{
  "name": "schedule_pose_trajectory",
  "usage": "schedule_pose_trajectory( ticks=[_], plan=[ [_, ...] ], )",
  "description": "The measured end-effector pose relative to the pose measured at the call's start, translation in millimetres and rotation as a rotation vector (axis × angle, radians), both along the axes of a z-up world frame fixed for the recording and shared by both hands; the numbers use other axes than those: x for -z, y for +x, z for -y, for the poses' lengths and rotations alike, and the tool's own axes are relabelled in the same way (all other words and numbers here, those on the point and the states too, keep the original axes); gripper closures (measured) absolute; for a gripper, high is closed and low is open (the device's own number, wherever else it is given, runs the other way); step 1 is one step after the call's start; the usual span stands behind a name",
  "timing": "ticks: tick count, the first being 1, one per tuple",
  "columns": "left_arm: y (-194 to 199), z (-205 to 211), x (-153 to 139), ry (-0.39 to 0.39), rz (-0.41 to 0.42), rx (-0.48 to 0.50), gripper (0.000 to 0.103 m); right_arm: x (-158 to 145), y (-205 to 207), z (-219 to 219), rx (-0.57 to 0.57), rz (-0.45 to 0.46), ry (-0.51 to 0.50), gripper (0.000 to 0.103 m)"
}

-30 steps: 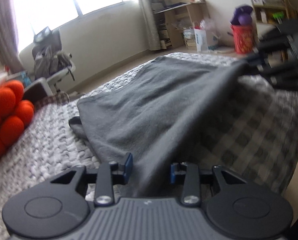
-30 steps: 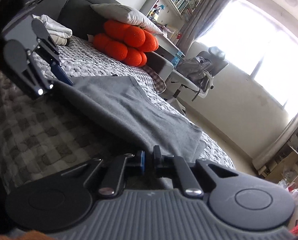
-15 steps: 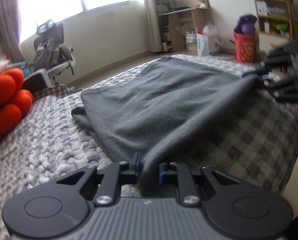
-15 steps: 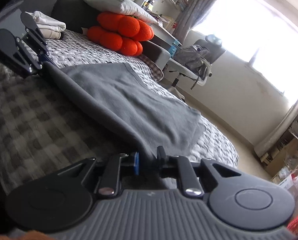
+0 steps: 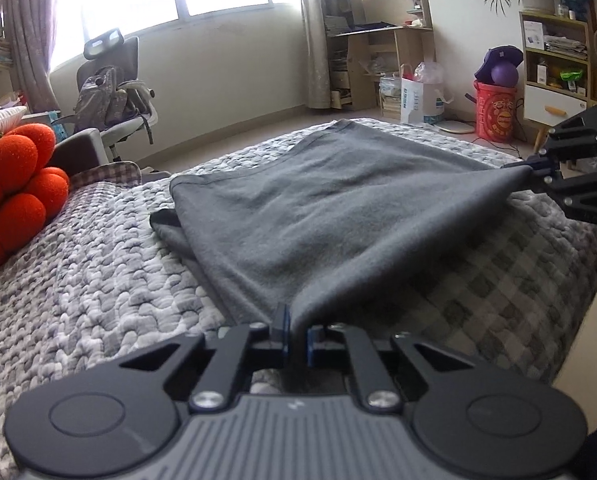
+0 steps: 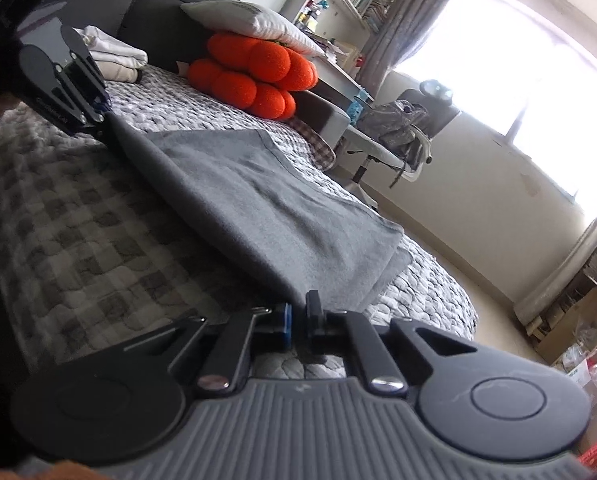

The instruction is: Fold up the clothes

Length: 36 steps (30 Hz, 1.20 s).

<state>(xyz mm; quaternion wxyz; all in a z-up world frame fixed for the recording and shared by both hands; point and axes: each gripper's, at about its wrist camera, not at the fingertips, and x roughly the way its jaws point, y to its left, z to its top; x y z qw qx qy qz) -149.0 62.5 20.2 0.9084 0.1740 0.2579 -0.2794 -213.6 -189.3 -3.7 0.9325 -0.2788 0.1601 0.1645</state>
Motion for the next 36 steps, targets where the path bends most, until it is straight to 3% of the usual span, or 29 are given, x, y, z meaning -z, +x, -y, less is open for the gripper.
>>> schedule_pose_trajectory(
  ticks=[7, 12, 21, 28, 36],
  plan=[
    [-24.3, -12.8, -13.7, -0.032, -0.048, 0.056, 0.096, -12.3, -27.7, 3.8, -0.046, -0.025, 0.006, 0.098],
    [-36.2, -9.6, -17.6, 0.018, -0.033, 0.074, 0.096, -18.0, -40.4, 6.5, -0.067, -0.049, 0.018, 0.098],
    [-30.6, -7.0, -6.9, 0.019, -0.055, 0.068, 0.095, -5.8, -33.9, 2.8, -0.036, -0.063, 0.043, 0.095],
    [-36.3, -6.1, 1.4, 0.029, -0.055, 0.061, 0.094, 12.9, -39.1, 2.9, -0.033, -0.098, 0.003, 0.09],
    [-35.2, -11.8, -1.5, -0.046, -0.067, 0.019, 0.094, 0.7, -41.6, 10.5, -0.028, -0.063, 0.092, 0.095]
  ],
)
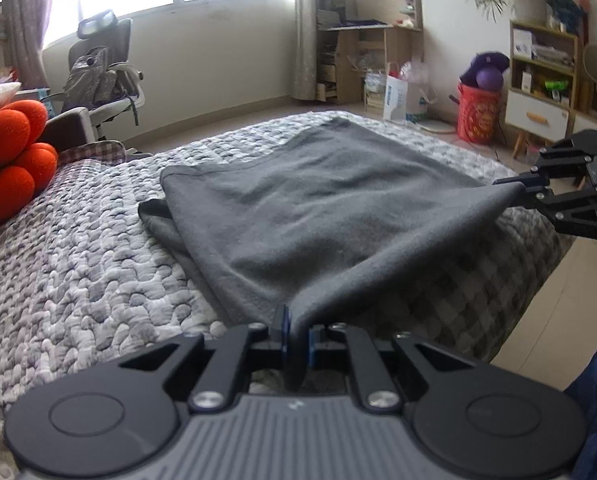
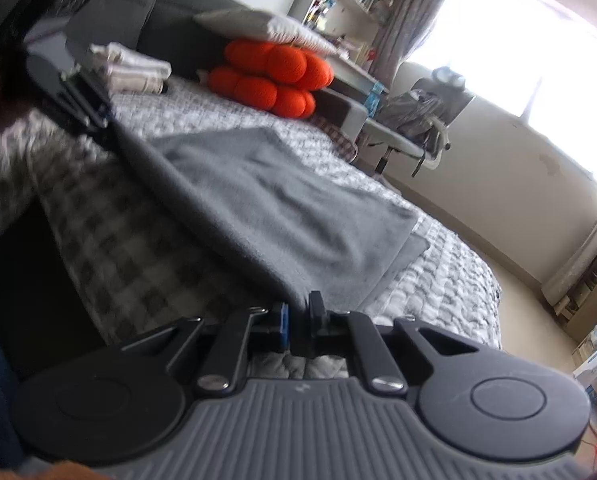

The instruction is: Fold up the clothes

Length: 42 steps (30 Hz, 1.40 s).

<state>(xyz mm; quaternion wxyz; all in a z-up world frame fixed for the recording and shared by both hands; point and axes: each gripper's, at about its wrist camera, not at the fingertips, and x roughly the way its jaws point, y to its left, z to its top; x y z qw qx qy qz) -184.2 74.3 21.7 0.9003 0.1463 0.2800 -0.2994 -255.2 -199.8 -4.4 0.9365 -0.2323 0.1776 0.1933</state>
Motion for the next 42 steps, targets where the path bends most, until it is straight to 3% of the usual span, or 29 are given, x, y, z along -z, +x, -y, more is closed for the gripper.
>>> schedule_pose_trajectory(
  ticks=[5, 14, 29, 37, 42],
  plan=[
    [-0.1, -1.3, -2.7, -0.029, 0.016, -0.004, 0.094, 2.4, 4.8, 0.2, 0.025, 0.011, 0.005, 0.095],
    [-4.0, -1.6, 0.3, -0.01, 0.03, 0.001, 0.094, 0.1, -0.5, 2.2, 0.021, 0.006, 0.024, 0.095],
    [9.8, -1.0, -33.5, -0.097, 0.082, -0.064, 0.094, -26.8, 11.3, 12.6, 0.041, 0.086, 0.118, 0.095],
    [42.6, 6.0, -54.0, -0.12, 0.116, -0.125, 0.094, -42.9, 47.7, 13.7, 0.066, 0.12, 0.168, 0.095],
    [89.4, 15.8, -53.9, -0.144, 0.059, -0.182, 0.094, -50.8, 93.7, 16.3, 0.091, 0.08, 0.208, 0.095]
  ],
)
